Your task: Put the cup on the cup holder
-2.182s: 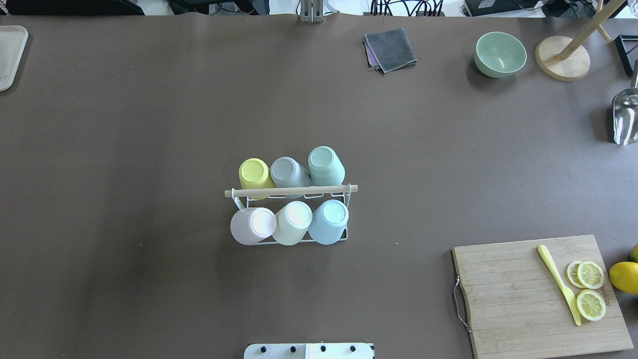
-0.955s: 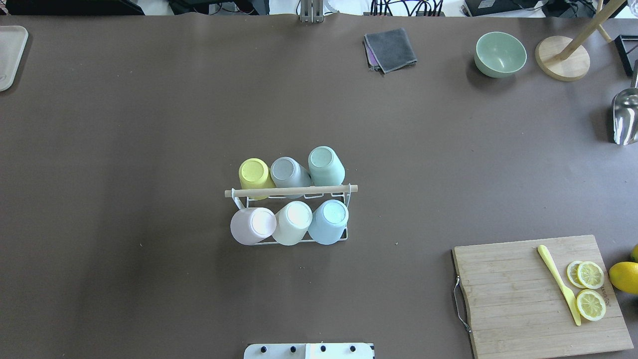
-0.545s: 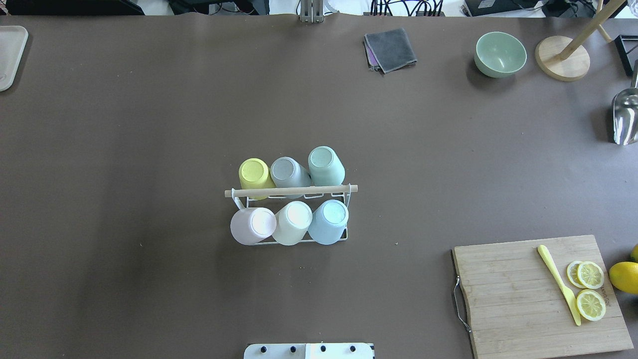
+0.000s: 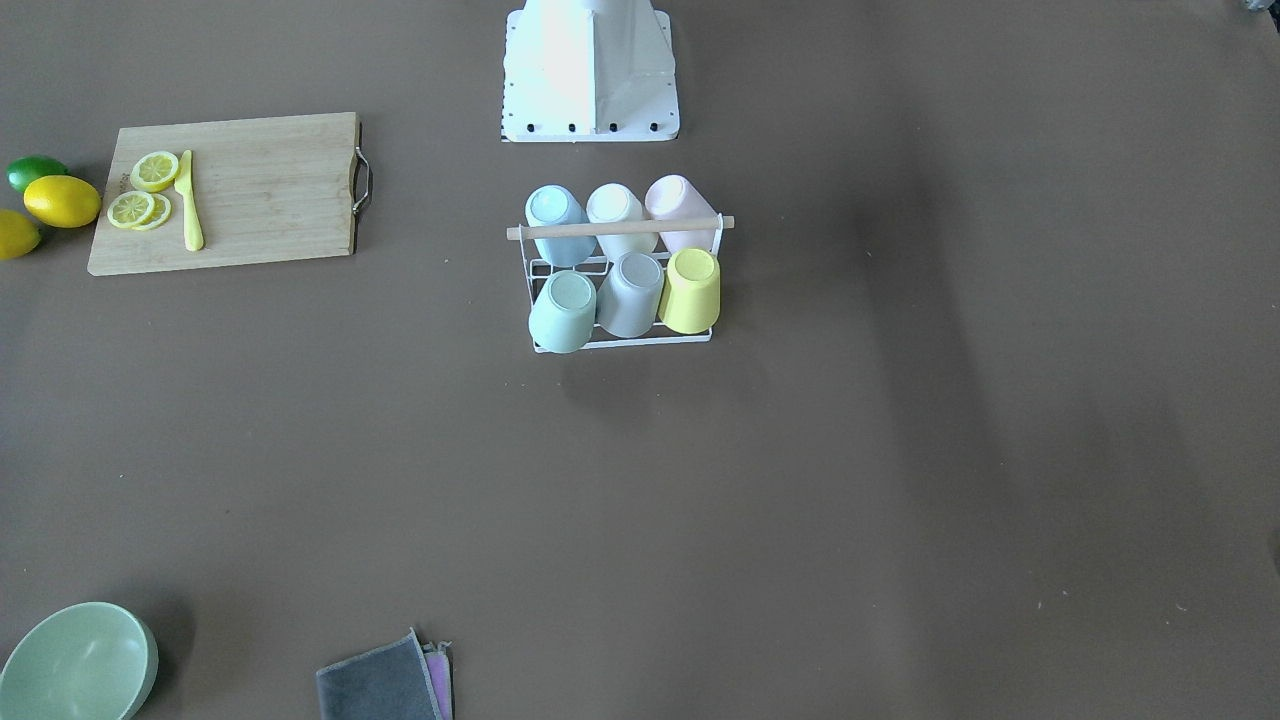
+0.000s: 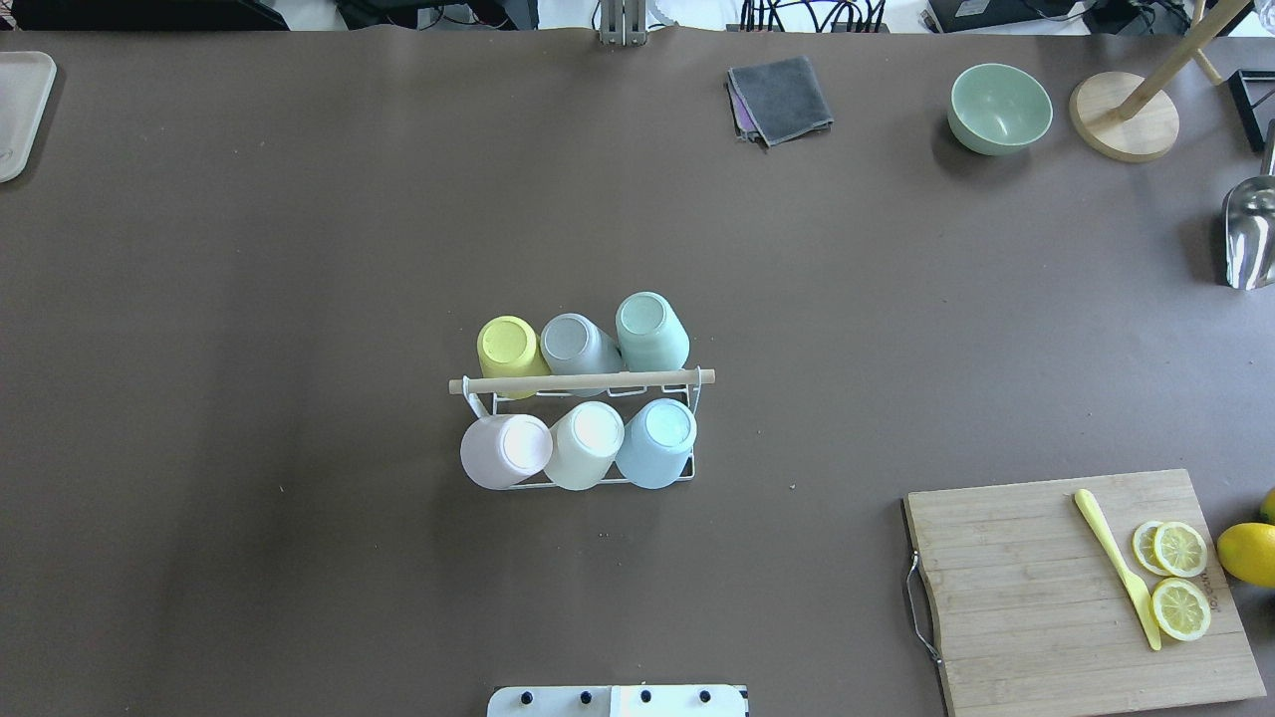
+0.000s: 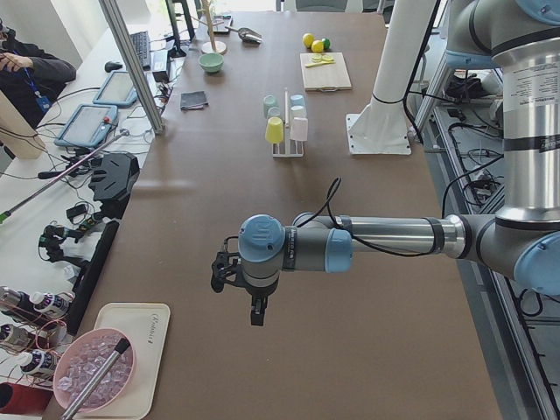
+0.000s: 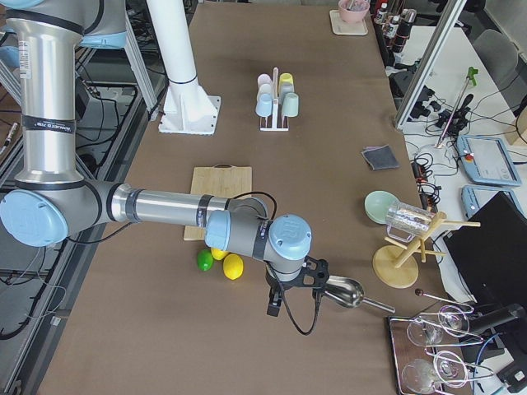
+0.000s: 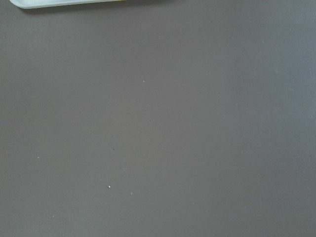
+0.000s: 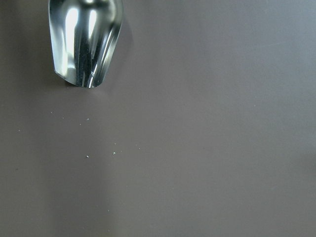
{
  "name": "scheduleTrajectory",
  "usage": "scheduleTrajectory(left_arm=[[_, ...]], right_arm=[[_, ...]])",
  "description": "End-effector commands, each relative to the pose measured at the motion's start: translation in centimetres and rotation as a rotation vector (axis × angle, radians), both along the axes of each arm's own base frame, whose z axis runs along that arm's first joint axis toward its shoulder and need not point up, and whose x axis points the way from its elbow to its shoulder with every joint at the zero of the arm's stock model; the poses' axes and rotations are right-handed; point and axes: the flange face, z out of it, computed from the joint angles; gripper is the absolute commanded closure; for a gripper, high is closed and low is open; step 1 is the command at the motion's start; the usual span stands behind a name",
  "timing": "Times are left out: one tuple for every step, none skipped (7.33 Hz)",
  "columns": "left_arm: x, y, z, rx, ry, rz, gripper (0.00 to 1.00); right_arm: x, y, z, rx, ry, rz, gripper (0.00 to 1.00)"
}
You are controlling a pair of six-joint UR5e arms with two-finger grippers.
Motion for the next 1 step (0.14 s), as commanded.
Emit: scheduleTrajectory(left_arm=[[0.02,-0.01,0.03,-0.003,0.003,-0.002,0.01]], right_arm=[[-0.20,-0.06,-0.01,-0.005,0.000,0.001,0.00]])
